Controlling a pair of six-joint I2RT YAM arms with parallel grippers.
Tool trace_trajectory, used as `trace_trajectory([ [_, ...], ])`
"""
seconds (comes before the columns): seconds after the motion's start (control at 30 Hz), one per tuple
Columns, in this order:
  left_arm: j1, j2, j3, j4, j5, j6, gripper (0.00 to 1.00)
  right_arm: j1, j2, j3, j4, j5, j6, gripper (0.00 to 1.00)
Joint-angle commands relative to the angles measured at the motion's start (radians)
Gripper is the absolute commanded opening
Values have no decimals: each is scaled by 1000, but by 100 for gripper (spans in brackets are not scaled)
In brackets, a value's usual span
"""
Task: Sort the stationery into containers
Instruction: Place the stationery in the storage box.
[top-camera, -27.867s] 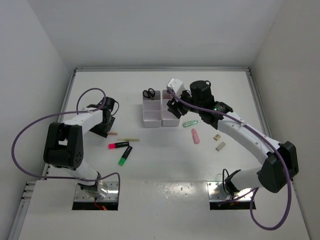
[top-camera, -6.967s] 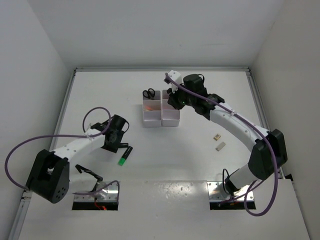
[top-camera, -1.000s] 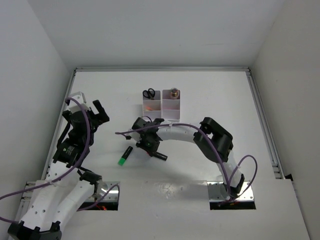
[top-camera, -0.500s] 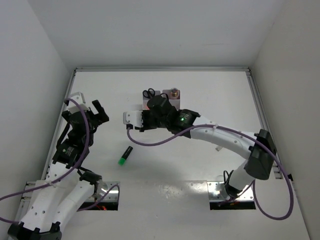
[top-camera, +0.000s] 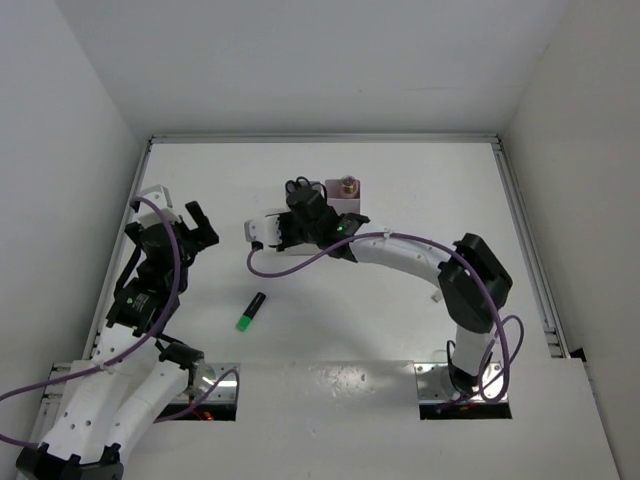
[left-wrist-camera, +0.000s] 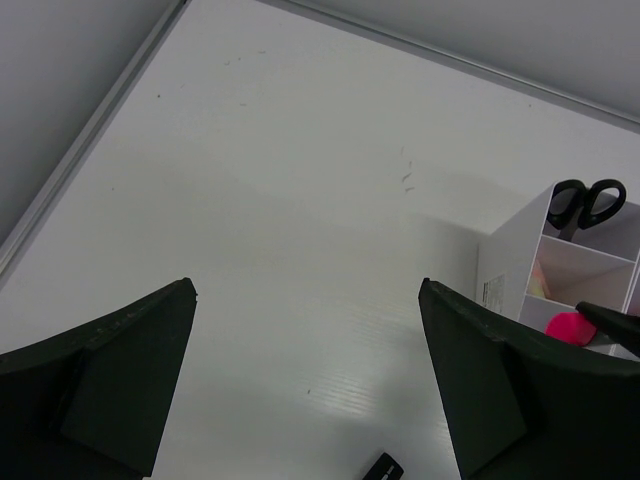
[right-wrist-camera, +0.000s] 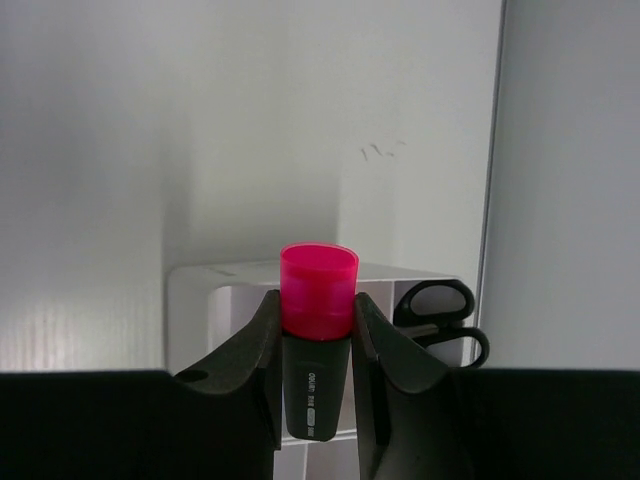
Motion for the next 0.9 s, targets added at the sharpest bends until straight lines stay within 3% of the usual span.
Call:
trace_trajectory([
  [0.0,8,-3,0,39,-7,-4,100,-33,5,70,82,-94,5,0],
  [0.53,8,6,0,39,-7,-4,100,-118,38,73,29,-342,141,0],
  [0.87,8,6,0,39,2,-4,100,-176,67,55,39,-393,163,0],
])
